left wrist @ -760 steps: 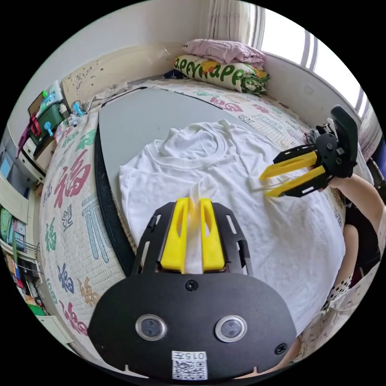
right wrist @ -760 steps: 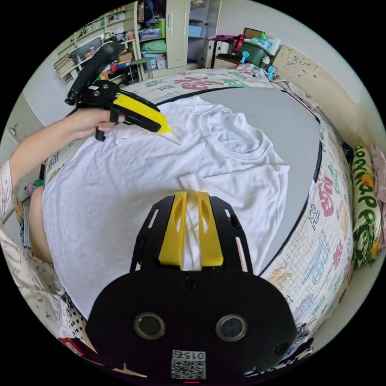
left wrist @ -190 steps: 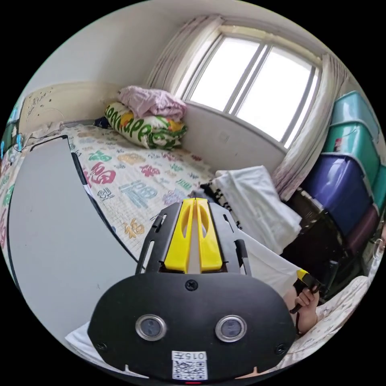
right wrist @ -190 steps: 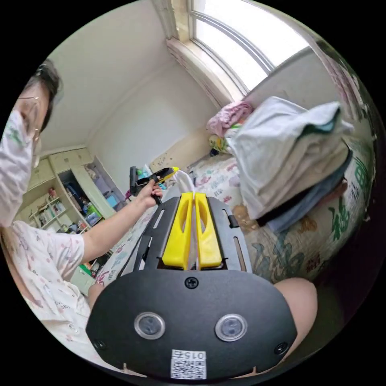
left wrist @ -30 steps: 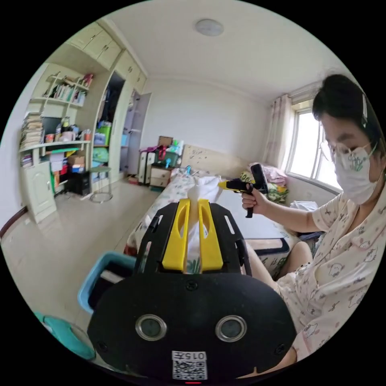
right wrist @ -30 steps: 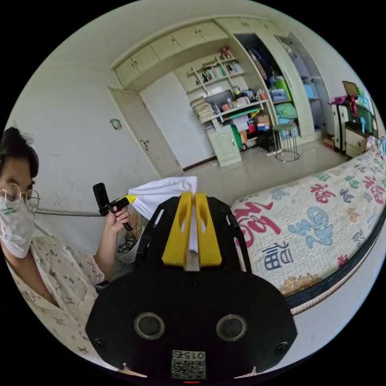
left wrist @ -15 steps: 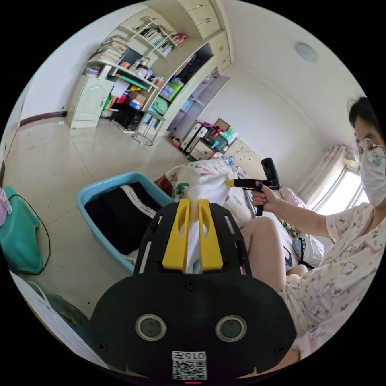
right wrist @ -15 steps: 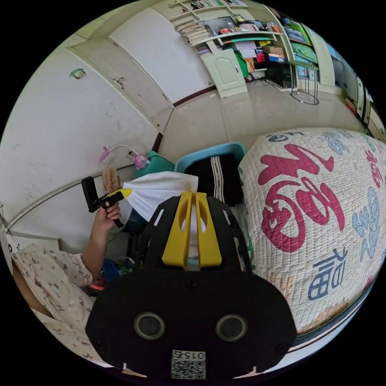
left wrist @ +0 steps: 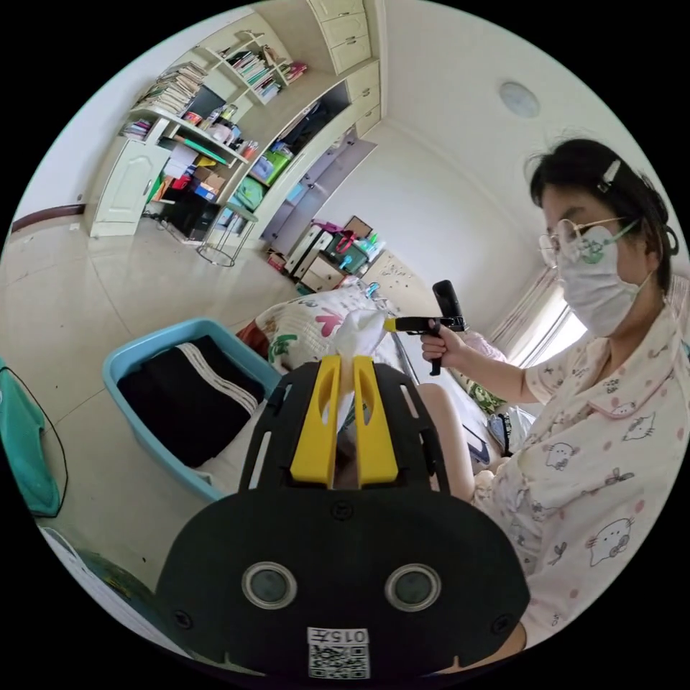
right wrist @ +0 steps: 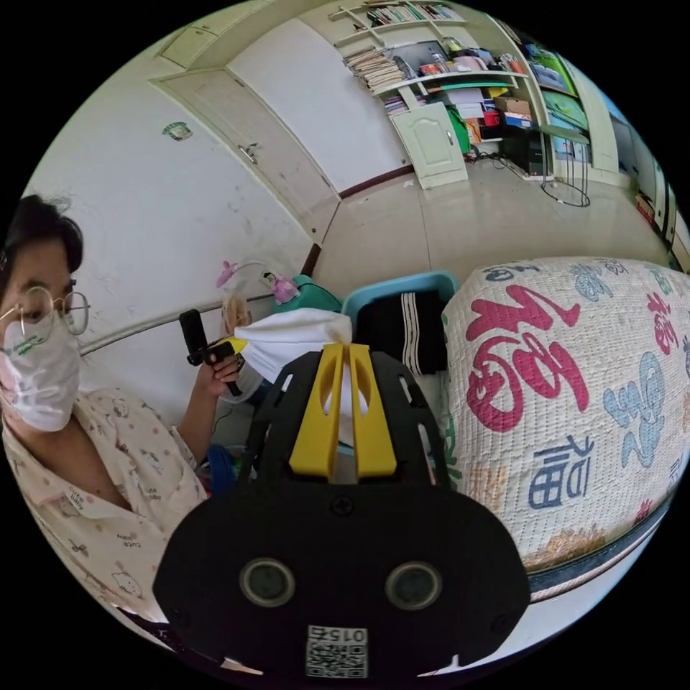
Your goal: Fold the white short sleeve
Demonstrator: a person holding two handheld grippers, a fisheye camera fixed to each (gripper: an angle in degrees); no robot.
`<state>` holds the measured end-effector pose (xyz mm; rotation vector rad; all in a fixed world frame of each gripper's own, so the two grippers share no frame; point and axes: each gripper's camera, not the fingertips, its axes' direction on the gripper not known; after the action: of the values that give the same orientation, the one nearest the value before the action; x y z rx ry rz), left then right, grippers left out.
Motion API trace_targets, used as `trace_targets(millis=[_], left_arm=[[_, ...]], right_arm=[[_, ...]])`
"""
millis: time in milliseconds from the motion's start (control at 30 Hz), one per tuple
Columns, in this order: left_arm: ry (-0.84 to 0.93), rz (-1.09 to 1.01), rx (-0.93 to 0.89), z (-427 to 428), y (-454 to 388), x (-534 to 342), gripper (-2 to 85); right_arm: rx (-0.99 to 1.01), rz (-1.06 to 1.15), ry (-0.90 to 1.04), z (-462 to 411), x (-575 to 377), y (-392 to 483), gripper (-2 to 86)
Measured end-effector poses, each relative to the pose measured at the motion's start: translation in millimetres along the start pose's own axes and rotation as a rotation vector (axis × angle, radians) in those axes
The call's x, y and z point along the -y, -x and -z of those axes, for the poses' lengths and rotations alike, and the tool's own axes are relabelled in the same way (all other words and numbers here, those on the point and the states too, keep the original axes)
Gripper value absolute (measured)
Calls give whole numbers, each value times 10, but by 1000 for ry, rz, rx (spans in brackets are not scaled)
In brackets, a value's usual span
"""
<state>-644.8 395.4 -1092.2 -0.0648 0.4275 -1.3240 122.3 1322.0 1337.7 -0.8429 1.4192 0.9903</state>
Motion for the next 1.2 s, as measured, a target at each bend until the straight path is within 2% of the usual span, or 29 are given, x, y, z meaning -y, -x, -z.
trace_targets(millis=[133, 267, 300, 367, 400, 500, 600, 667, 700, 767, 867, 967, 1033, 1200], left_arm=[[29, 18, -36, -66, 42, 106, 12], [44, 102, 6, -341, 596, 46, 19], [30, 167, 86, -477, 939, 18, 24], [29, 252, 346, -688, 1417, 14, 35], [12, 295, 501, -768, 1571, 61, 47], [-128, 244, 576, -760, 1252, 318, 46], [-165, 190, 631, -916, 862, 440, 35], [-124, 175, 612, -1162, 776, 457, 29], [-66, 167, 593, -1407, 772, 456, 26], [54, 172, 580, -1867, 841, 418, 20], [318, 219, 557, -2781, 1046, 248, 10], [444, 243, 537, -3471, 1117, 101, 7], [603, 269, 555, -4021, 1255, 82, 12], [858, 310, 500, -4750, 1333, 214, 41]], right_arm=[[-27, 12, 19, -293, 667, 229, 2], [-141, -65, 105, -1292, 1655, 79, 7], [-169, -92, 106, -1483, 1856, 14, 8], [-365, -244, 59, -2114, 2724, -230, 13], [-388, -264, 50, -2214, 2934, -230, 14], [-278, -259, -56, -2210, 3715, 257, 14], [-206, -134, -174, -1672, 4078, 1022, 5], [-227, -103, -313, -941, 4169, 1521, -1], [-233, -108, -363, -724, 4164, 1634, -2], [-245, -154, -586, 168, 4082, 2097, -4], [-275, -153, -802, 1114, 4069, 2878, -4], [-273, -78, -918, 1816, 4309, 3809, -4], [-257, -22, -977, 2202, 4518, 4364, -4], [-181, 82, -1152, 3187, 4984, 5593, -5]])
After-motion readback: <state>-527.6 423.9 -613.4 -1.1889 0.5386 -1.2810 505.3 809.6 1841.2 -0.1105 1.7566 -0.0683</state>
